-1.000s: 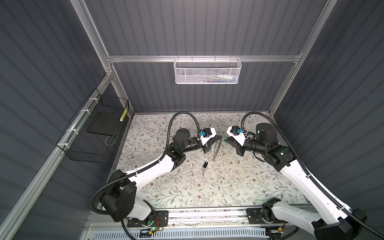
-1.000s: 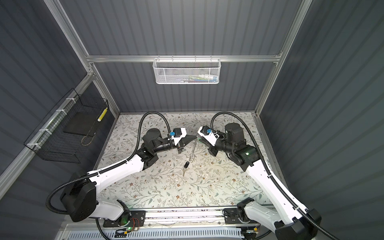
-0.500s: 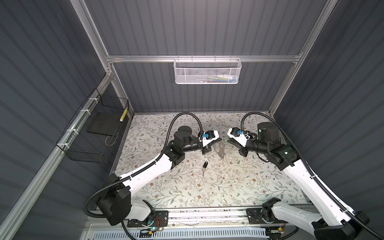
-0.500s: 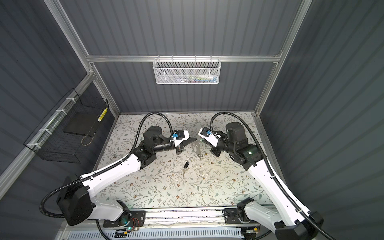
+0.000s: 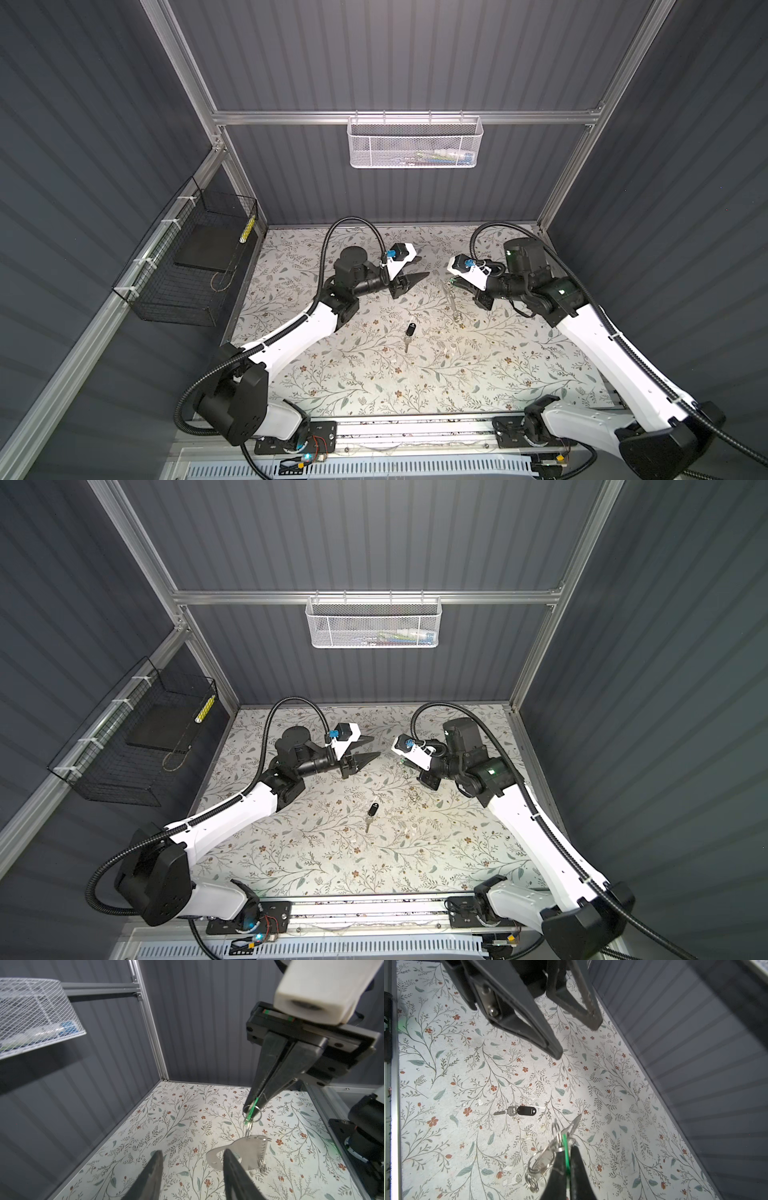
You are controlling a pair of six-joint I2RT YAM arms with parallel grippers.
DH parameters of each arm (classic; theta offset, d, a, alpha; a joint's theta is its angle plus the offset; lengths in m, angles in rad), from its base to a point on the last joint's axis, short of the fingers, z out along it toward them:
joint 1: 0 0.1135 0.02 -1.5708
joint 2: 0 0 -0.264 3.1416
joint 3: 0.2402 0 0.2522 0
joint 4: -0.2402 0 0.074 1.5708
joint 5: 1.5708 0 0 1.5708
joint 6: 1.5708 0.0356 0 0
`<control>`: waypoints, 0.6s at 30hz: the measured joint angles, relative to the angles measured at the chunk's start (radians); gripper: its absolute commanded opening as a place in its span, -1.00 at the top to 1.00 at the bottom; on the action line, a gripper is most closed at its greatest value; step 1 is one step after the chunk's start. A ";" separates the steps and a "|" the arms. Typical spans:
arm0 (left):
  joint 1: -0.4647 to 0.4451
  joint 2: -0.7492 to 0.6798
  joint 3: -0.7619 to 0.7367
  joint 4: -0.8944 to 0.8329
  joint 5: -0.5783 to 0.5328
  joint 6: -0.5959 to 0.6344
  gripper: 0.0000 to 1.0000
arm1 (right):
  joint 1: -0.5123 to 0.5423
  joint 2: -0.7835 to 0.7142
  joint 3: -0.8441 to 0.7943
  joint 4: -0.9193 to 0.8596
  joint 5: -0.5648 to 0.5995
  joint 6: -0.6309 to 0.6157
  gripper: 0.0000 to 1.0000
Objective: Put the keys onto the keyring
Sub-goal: 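Lift the plate and green-tag keys away from the table with both grippers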
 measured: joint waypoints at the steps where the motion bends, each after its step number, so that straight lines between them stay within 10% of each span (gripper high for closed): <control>1: 0.000 -0.003 -0.009 0.004 -0.009 -0.007 -0.04 | 0.000 0.018 0.008 -0.010 0.005 -0.009 1.00; 18: 0.003 -0.154 -0.064 -0.155 -0.381 -0.042 -0.13 | 0.082 0.393 0.299 -0.019 -0.008 0.016 1.00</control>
